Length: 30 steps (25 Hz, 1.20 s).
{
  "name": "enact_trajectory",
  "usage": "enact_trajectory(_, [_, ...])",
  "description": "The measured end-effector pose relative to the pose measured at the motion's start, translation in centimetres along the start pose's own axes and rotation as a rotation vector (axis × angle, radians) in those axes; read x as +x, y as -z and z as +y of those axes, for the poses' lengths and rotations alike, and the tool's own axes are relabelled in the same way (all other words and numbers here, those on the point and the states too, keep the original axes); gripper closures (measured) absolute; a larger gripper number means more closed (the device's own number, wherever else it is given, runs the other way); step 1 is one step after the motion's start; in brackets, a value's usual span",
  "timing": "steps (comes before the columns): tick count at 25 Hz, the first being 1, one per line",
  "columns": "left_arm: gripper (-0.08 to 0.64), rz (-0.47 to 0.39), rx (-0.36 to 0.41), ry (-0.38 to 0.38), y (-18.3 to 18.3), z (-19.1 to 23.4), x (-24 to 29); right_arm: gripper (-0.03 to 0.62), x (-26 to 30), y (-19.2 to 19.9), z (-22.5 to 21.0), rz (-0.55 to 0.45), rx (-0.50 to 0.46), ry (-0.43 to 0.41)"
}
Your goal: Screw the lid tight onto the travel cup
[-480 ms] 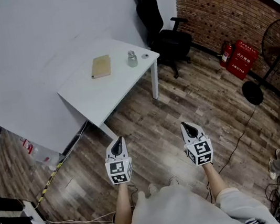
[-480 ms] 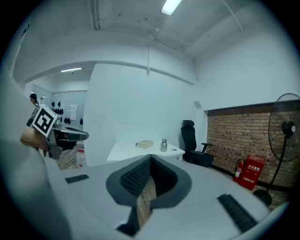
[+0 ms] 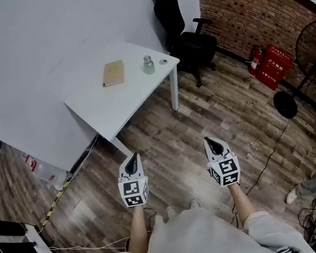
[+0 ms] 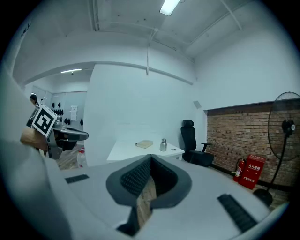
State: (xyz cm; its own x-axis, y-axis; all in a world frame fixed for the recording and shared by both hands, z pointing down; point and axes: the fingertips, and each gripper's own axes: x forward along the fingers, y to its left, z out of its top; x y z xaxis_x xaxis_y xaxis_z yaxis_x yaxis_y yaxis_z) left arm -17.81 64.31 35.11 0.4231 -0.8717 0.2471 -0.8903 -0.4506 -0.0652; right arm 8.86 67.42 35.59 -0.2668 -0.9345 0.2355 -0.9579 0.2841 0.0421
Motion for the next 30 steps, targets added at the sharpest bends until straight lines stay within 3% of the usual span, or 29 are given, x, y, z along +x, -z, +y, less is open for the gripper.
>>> enact_trajectory(18, [0.552,0.008,0.002,-0.039,-0.7,-5.6,3.0,0.592,0.2,1.2,-5.4,-0.003,-0.017,-0.061])
enact_trajectory(30, [0.552,0.024,-0.008,-0.048,-0.1,-3.9,7.5,0.594,5.0,1.4,-6.9,0.002,-0.014,-0.078])
